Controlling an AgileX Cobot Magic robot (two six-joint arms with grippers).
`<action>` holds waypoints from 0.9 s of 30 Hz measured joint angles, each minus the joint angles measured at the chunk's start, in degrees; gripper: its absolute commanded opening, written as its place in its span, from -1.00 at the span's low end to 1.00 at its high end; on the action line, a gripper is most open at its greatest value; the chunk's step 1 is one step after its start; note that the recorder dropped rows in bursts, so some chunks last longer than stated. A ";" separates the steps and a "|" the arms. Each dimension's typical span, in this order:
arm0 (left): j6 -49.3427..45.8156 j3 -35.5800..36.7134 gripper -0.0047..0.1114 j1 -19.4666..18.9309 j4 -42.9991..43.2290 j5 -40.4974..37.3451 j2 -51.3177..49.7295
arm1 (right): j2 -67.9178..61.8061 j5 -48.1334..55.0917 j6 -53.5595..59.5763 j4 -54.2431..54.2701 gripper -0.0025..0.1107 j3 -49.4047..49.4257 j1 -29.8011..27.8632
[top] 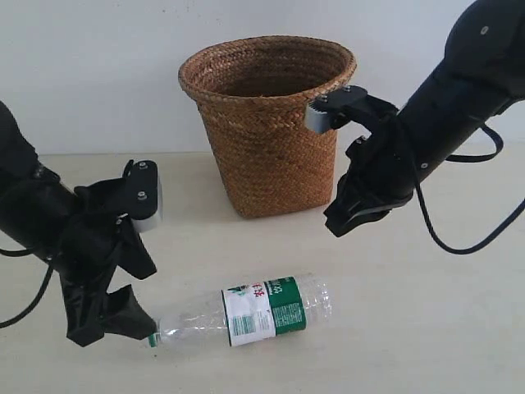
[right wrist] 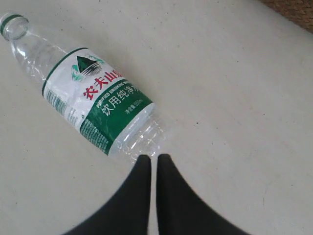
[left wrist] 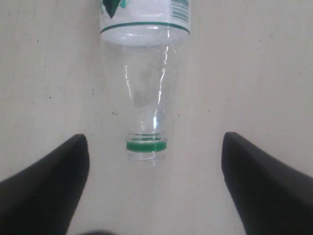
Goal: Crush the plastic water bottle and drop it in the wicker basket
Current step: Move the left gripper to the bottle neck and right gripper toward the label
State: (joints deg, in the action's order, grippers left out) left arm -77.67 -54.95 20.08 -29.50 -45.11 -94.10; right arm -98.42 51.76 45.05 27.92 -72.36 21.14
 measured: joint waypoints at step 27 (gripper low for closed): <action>-13.06 -0.26 0.27 0.62 -1.60 11.05 -12.08 | -2.42 -0.10 0.59 2.33 -0.96 -0.08 0.00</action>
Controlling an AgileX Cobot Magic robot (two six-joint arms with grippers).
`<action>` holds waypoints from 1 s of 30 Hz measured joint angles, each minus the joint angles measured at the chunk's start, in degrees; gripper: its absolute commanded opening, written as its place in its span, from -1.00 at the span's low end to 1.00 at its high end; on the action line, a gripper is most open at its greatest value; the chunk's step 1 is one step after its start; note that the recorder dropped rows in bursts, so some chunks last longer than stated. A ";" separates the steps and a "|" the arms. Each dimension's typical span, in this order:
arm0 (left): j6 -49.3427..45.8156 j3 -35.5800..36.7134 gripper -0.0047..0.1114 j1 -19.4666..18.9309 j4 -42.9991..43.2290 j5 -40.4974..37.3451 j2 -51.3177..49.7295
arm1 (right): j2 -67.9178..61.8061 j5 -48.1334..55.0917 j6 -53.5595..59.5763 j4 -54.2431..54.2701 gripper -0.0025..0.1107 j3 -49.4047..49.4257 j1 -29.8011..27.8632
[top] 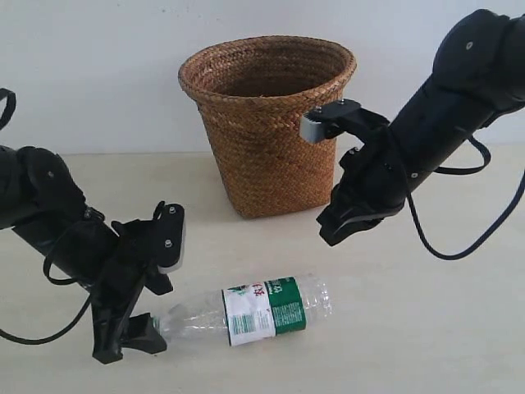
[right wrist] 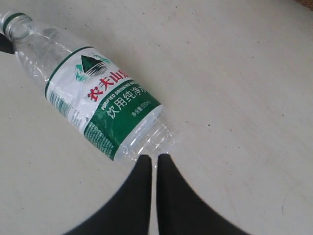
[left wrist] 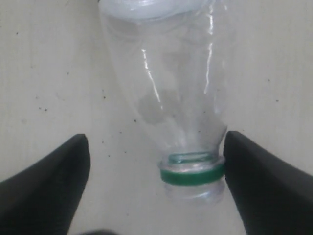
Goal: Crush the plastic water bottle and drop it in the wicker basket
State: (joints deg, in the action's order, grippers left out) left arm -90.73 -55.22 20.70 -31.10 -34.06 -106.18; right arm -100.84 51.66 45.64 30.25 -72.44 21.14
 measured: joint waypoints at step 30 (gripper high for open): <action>-2.90 -0.13 -0.84 0.37 -5.55 3.10 -4.65 | -7.82 -2.75 -9.12 3.59 -0.96 -3.49 10.44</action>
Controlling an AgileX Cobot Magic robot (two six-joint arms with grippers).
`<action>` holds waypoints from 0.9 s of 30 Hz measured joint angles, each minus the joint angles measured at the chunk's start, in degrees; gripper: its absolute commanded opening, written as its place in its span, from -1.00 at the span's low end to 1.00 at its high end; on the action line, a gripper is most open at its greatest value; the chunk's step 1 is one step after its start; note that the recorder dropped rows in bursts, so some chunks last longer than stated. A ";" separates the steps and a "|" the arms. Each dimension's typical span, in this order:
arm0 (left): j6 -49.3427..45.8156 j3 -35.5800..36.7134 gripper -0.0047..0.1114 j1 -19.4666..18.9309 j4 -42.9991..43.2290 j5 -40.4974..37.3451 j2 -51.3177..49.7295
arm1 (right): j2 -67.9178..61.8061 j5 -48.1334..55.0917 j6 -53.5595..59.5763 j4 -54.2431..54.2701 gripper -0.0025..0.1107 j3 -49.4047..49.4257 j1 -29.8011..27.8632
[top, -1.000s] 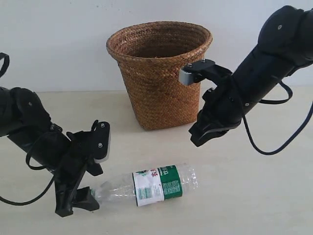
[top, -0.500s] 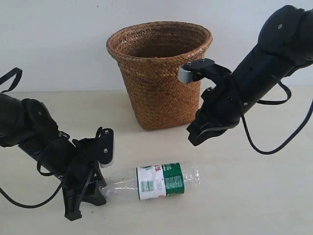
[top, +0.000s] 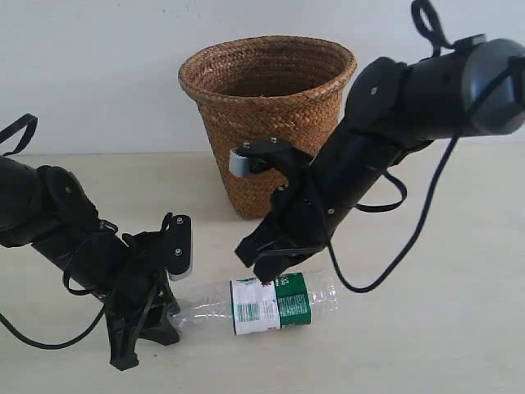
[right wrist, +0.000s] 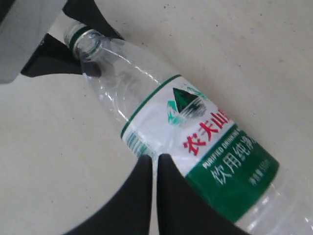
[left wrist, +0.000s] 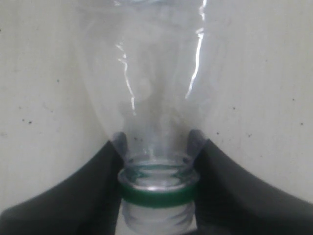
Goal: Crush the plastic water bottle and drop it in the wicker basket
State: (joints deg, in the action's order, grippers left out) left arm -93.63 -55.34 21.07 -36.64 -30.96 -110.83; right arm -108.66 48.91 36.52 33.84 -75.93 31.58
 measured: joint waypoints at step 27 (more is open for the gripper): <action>0.43 0.00 -0.84 0.00 -0.66 -0.25 -0.13 | -17.28 5.59 -9.09 0.86 -0.96 -13.10 2.81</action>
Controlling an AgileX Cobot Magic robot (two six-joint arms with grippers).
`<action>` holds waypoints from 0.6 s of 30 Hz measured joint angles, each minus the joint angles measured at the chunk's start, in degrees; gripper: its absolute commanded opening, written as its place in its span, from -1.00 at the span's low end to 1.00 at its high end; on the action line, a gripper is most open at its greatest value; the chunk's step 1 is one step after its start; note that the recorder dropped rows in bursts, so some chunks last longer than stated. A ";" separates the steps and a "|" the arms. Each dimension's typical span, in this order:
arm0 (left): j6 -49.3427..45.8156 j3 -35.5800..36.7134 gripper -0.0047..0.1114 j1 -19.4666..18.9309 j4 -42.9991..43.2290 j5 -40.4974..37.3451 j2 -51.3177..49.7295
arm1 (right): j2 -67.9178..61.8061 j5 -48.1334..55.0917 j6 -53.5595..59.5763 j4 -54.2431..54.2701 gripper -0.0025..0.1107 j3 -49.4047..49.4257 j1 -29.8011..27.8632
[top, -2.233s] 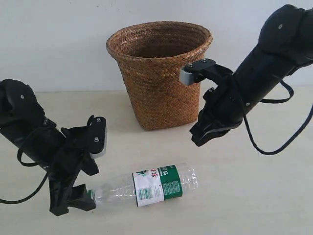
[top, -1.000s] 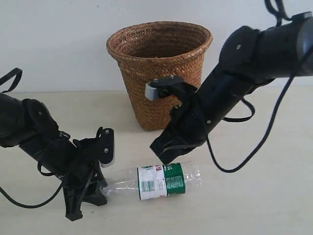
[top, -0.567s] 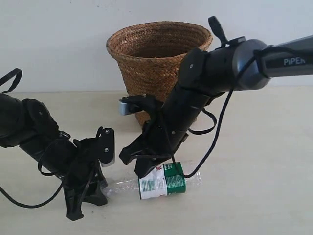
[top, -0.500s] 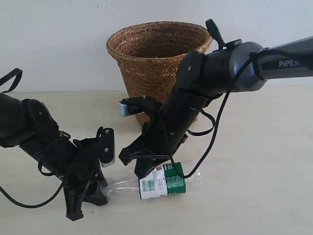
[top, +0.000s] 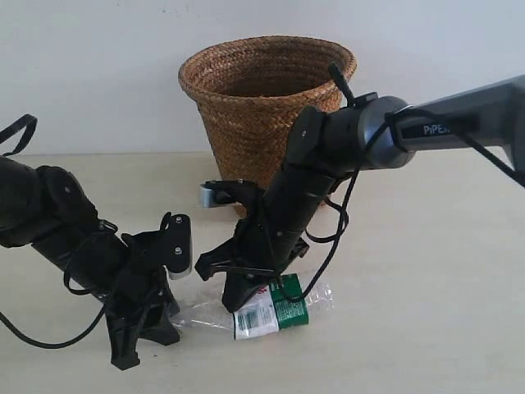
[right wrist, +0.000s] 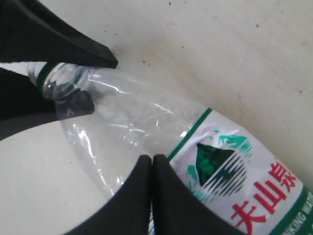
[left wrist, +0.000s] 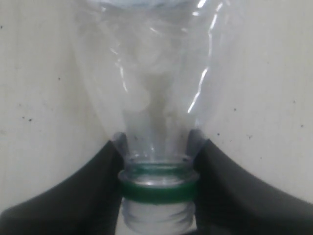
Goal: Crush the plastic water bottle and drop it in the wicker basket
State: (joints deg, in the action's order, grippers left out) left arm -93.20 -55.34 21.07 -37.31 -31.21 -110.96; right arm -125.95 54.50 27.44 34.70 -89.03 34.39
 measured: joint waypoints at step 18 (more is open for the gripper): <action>0.00 0.00 -0.84 0.00 0.00 0.25 0.00 | -4.46 4.82 -1.07 0.45 -0.96 -3.75 -2.16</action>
State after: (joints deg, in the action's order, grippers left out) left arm -93.20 -55.34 21.07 -37.31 -30.96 -110.96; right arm -130.41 59.31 26.37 35.15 -92.78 32.23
